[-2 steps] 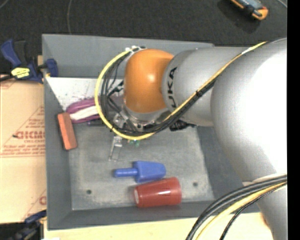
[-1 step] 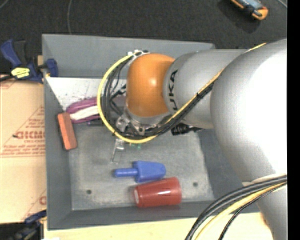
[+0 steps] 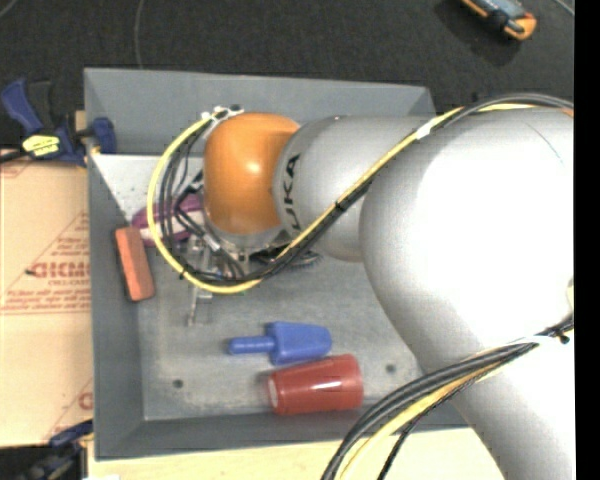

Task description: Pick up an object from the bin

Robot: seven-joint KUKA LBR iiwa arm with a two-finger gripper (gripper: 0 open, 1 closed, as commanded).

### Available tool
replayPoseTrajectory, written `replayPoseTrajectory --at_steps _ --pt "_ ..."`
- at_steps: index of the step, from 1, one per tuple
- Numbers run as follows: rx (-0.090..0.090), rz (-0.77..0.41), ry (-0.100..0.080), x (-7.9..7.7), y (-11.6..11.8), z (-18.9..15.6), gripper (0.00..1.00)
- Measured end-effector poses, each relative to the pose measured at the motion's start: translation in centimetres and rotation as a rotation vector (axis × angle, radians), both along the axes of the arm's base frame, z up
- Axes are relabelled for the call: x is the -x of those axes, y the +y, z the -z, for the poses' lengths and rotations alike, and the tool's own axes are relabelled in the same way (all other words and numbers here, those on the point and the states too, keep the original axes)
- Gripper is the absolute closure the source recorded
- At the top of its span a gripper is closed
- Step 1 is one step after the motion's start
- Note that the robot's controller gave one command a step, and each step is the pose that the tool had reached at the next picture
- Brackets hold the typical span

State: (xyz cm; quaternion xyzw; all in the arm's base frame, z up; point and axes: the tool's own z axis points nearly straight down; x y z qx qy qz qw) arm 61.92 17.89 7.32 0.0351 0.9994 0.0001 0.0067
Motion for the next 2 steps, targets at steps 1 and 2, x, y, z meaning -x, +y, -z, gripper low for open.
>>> replayPoseTrajectory --at_steps 1,2 --pt "0.001 0.105 0.002 3.8 -6.5 -5.0 0.00" --pt "0.002 -0.187 0.005 -1.3 -6.5 -0.3 0.00"
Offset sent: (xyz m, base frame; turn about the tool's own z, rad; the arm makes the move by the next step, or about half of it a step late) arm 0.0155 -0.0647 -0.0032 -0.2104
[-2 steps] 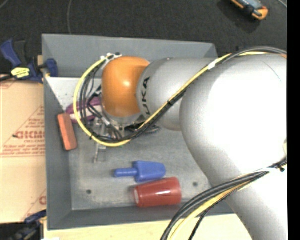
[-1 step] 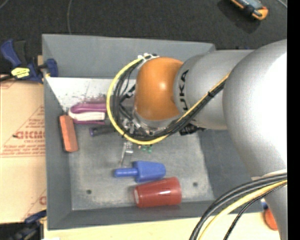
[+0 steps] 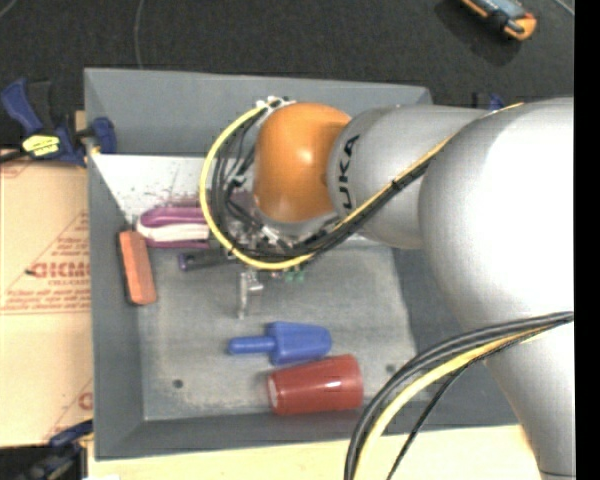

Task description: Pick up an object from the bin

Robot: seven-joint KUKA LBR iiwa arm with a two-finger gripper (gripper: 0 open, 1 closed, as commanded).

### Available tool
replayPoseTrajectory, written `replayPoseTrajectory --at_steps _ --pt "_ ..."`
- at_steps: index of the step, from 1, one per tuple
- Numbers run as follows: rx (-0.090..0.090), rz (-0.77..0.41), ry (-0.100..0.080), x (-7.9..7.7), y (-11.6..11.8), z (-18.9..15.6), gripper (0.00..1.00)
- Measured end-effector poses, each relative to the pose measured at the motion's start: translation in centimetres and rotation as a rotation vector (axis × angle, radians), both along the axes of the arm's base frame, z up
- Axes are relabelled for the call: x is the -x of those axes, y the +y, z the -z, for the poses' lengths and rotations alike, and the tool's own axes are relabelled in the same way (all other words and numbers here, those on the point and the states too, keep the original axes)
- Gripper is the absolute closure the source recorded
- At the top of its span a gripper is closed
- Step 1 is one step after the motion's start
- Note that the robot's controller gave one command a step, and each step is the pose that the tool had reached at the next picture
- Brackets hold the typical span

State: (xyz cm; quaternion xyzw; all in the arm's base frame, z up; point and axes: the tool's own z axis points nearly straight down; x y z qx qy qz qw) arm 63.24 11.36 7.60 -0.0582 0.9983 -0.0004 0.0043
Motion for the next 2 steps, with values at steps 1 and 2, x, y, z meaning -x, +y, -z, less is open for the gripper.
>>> replayPoseTrajectory --at_steps 1,2 --pt "-0.005 0.061 -0.018 9.4 1.1 0.1 0.00" --pt "-0.002 0.008 -0.011 -2.1 0.8 0.5 1.00"
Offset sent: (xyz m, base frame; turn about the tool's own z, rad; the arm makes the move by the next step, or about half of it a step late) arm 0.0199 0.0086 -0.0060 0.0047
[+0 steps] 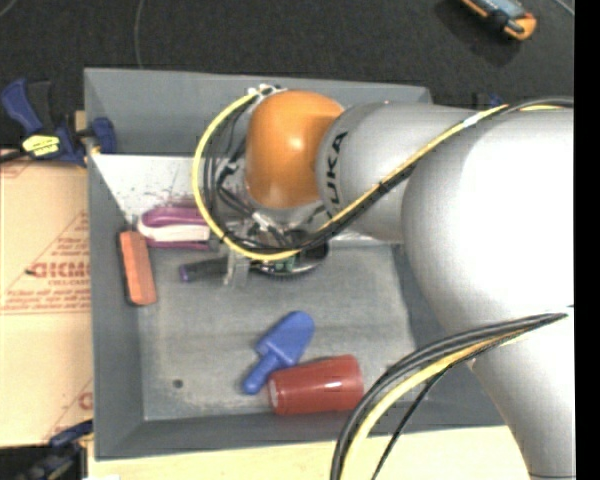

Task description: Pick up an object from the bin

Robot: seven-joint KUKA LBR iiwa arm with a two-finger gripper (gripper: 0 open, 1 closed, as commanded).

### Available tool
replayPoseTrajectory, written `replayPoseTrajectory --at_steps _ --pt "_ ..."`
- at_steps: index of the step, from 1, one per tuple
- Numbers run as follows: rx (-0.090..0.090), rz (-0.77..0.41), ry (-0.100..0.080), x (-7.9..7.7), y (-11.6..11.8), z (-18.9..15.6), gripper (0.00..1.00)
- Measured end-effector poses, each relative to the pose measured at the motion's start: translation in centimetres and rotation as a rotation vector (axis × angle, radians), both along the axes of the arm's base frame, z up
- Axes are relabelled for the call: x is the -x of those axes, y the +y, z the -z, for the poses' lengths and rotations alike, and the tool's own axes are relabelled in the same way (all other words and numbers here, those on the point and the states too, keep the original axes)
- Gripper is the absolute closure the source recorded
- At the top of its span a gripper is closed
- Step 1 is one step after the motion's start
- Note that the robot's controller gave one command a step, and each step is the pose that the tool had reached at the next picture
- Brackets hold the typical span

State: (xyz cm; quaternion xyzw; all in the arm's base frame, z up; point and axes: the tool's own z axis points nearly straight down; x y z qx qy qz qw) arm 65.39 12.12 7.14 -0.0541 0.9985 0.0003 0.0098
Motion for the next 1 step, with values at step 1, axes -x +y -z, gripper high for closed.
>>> replayPoseTrajectory --at_steps 1 --pt "0.000 0.002 0.000 0.00 -0.01 0.00 1.00"
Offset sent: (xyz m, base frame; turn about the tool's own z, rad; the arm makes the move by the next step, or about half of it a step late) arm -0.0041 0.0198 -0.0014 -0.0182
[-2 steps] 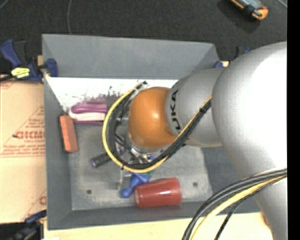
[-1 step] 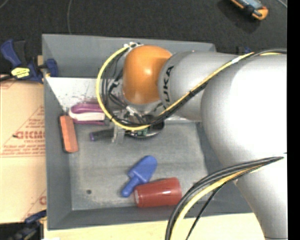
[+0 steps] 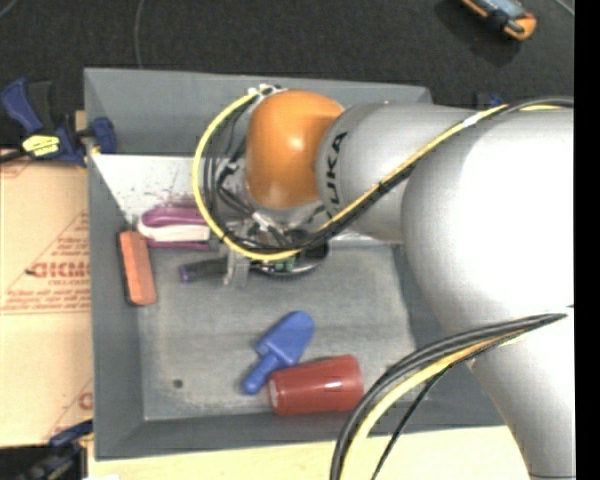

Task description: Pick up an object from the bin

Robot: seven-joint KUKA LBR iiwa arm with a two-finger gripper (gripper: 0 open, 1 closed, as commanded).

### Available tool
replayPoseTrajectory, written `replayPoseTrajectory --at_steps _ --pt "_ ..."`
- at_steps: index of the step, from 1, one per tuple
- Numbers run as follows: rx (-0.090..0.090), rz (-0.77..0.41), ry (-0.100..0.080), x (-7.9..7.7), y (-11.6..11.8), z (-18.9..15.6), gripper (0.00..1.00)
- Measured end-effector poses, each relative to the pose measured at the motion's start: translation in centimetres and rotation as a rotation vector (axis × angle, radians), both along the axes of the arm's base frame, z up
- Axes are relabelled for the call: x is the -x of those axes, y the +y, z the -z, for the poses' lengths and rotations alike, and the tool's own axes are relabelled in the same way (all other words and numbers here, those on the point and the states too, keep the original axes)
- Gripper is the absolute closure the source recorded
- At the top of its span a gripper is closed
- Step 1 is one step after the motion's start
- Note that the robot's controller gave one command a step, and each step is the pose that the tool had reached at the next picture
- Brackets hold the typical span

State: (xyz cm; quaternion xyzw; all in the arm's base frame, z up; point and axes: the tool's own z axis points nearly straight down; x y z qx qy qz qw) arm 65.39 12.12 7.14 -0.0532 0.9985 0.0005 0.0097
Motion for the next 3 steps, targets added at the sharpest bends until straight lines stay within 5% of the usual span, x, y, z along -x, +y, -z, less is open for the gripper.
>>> replayPoseTrajectory --at_steps 2,3 --pt "0.001 -0.075 -0.005 1.4 0.4 0.0 1.00" --pt "0.006 -0.347 -0.011 2.0 3.3 0.0 1.00"
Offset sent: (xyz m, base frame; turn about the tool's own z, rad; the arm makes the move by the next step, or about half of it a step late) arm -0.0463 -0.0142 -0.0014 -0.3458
